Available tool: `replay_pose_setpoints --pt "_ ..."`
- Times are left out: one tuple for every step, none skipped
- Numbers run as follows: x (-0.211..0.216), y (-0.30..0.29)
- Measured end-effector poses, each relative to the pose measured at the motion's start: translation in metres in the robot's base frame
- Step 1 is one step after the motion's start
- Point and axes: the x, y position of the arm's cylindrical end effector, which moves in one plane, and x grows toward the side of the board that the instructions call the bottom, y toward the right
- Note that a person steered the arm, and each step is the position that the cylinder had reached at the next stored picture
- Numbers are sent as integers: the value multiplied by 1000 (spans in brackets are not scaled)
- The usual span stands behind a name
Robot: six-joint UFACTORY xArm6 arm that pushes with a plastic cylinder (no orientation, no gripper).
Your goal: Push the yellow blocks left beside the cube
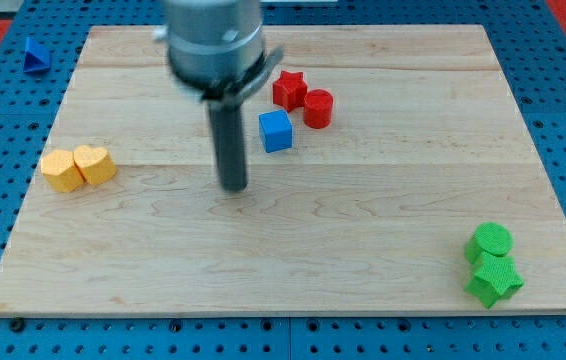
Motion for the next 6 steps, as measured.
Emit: replay_pose_setpoints --pt "44 -127" --pt "19 -223" --pt "-36 -206" --pt "-63 -151" --pt "-87 -106" --pt "-83 -73"
